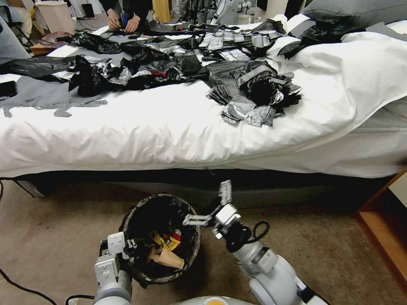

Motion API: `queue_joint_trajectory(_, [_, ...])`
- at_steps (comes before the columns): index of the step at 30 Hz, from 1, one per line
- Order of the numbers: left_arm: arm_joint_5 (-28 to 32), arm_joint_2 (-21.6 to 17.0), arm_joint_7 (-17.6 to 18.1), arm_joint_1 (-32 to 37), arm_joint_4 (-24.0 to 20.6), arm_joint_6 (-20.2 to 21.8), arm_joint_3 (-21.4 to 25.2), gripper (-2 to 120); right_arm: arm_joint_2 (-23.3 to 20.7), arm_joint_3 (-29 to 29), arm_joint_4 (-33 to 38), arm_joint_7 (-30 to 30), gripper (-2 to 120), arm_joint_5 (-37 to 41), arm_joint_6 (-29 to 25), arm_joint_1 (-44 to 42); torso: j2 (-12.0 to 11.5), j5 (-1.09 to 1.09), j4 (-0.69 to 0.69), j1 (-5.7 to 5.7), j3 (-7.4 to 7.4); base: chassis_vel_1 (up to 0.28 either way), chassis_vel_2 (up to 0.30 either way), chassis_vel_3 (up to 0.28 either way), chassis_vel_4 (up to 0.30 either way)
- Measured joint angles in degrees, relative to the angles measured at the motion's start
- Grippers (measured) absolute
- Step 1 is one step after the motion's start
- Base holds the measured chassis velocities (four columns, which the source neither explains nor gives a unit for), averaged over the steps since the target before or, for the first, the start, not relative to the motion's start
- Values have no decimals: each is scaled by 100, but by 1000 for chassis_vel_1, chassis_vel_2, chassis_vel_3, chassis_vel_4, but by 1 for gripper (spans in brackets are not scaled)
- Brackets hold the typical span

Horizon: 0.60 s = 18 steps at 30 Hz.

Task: Pick up the trash bin, then pick up the garbage from the floor and place it into the trash bin.

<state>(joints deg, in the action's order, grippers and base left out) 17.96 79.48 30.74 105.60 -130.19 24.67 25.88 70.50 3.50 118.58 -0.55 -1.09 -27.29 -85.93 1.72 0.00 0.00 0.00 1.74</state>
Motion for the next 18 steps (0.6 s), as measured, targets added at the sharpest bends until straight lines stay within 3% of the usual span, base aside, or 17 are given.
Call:
queue_joint_trajectory(10, [302,-111,61,10,-112,-56,38,0,243,756,-405,-281,100,-77,-678,-1120,0,0,0,0,0,0,0,0,0])
queue_joint_trajectory(18, [358,-156,72,118,-335,-30,27,0,127,980,-351,-345,100,68,-670,-1015,0,1,1,0,0,0,0,0,0])
